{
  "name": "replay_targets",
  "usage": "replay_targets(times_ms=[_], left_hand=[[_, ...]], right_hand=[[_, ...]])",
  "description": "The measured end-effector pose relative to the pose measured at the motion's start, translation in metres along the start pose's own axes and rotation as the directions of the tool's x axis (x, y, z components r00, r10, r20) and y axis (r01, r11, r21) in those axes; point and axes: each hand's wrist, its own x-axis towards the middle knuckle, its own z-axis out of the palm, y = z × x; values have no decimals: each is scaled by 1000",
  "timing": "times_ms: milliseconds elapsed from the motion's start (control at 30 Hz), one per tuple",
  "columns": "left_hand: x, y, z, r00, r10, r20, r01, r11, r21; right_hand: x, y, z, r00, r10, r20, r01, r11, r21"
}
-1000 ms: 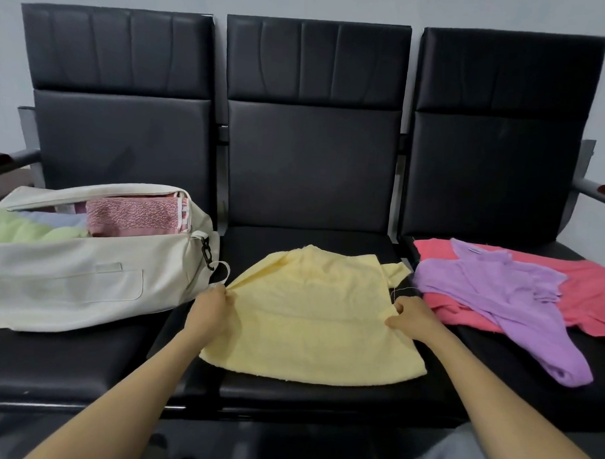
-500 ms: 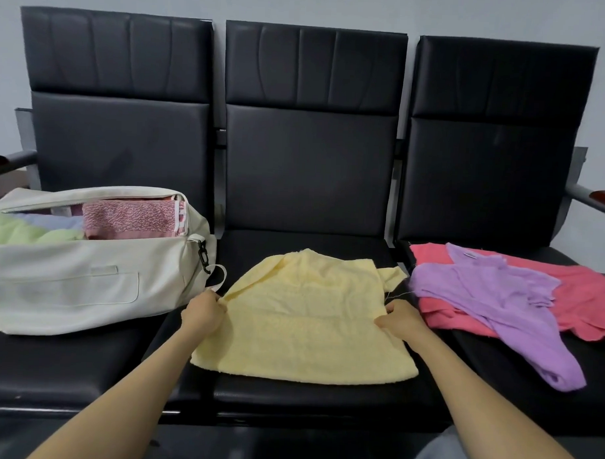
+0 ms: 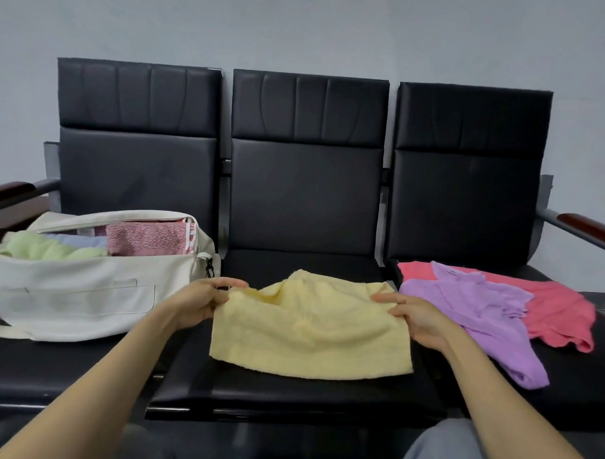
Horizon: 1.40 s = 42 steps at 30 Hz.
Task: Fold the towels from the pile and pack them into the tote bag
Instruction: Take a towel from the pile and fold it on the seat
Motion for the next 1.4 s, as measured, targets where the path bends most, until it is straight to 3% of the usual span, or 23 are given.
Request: replay_targets(times_ms=[100,233,367,467,567,733,900,967,1100,1233,1400], left_hand=[[-16,44,3,997,17,-78,-12,997,70],[-39,107,14,967,191,-166,-212,971,-114],[-59,158,19,832,448,-326,-521,833,-185],[-71,178,22,797,499,-340,-588,768,-252],[-79,183,21,783,518,-344,-598,779,-189],[-89,187,11,743,554,-375,-636,760,-138],[-90,196,2,776,519,-360,-614,751,-242],[-86,197,-2,805,463,-370,-565,788,-244],[-79,192,-2,901,344,-265,-401,892,-207],[-73,183,-2,933,263,-246,-314,929,-196],[-66,175,3,928,250,-275,-319,916,-244]], right_hand=[[-17,-38,0,997,-83,6,83,993,-86],[-33,-102,1,957,-287,-45,289,957,34],[-50,-155,5,841,-508,-187,530,844,87],[-73,-180,10,756,-616,-223,642,764,65],[-88,-189,13,721,-662,-205,676,737,-7],[-89,-191,16,729,-653,-204,673,739,41],[-86,-194,21,761,-581,-290,647,710,276],[-83,-196,21,807,-510,-299,589,733,339],[-73,-193,20,925,-344,-159,379,832,406],[-69,-183,17,967,-236,-93,252,845,472],[-68,-171,19,987,-140,-76,159,830,535]])
